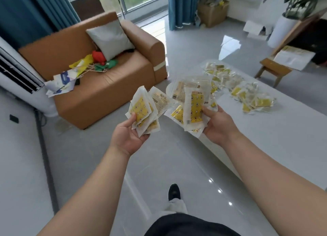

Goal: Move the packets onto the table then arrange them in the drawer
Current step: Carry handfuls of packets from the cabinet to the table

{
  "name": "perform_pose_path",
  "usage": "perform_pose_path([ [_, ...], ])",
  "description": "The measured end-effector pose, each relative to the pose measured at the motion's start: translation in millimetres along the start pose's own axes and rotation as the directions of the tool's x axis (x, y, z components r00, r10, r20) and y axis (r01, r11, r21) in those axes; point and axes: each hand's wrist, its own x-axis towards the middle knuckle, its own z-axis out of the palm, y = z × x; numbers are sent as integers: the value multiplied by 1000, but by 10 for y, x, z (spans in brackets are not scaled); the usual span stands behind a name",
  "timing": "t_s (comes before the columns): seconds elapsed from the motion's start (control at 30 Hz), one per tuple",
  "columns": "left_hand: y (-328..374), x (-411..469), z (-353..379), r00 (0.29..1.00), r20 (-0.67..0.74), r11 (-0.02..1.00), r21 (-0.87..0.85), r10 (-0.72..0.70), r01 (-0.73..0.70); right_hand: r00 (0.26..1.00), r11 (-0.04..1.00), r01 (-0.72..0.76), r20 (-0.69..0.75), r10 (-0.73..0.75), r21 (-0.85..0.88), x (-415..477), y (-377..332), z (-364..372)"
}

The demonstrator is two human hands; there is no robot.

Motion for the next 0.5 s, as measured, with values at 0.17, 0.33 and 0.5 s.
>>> perform_pose_path([
  [0.17,-110,916,774,974,95,975,114,-204,193,978,995,90,-192,-78,54,435,-496,-531],
  [0.33,-487,1673,1686,926,129,915,249,-355,317,920,981,164,-375,-115,103,744,-1034,-1225],
  [0.5,-1202,2365,2572,878,76,834,360,-473,418,838,977,182,-537,-95,111,1104,-1581,-2165],
])
